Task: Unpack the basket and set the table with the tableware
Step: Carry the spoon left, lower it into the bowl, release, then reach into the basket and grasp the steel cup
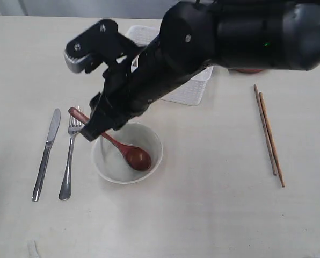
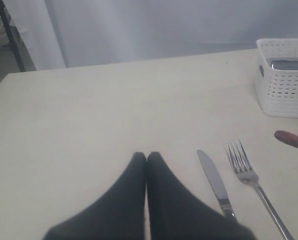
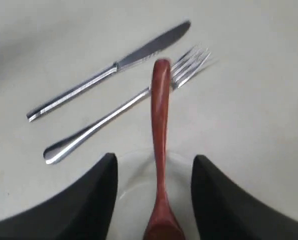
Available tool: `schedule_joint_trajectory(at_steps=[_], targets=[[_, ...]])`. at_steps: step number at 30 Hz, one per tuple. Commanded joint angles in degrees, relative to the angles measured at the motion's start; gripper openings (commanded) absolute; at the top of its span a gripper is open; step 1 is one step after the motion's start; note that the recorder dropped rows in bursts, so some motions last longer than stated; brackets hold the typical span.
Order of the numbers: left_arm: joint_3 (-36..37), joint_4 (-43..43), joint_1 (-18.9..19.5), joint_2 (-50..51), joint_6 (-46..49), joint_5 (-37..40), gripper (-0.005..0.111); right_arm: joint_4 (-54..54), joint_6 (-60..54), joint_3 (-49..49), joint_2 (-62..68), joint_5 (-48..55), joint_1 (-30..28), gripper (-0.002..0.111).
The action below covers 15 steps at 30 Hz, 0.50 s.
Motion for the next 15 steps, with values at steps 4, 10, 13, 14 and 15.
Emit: schedule_joint_trajectory(at_steps=[4,10,13,14,15], targets=[[0.13,0.19,-0.29,-0.11,-0.13,-0.03,0.000,-2.34,1.94,-4.00,-6.81,-3.51,-7.90,0.044],[0.13,0.19,-0.29,-0.11,-0.13,-0.03,0.000,-2.34,1.94,-9.74,-3.73,-1.66,-16.66,0.044],[0.13,0.19,-0.29,-0.11,-0.13,-0.03,0.000,-2.34,3.91,-12.00,-0.23,-0.92,-20.25,0.044],[0.13,0.19,-0.29,-0.11,-0.13,-0.03,0.000,-2.34,5.16,-12.90,1.31,-0.60,-21.38,0.044],[0.13,0.19,-0.29,-0.11,-0.13,-0.03,0.000,-2.13,6.20,-13.68,2.67,-0.30,-22.18,0.044]])
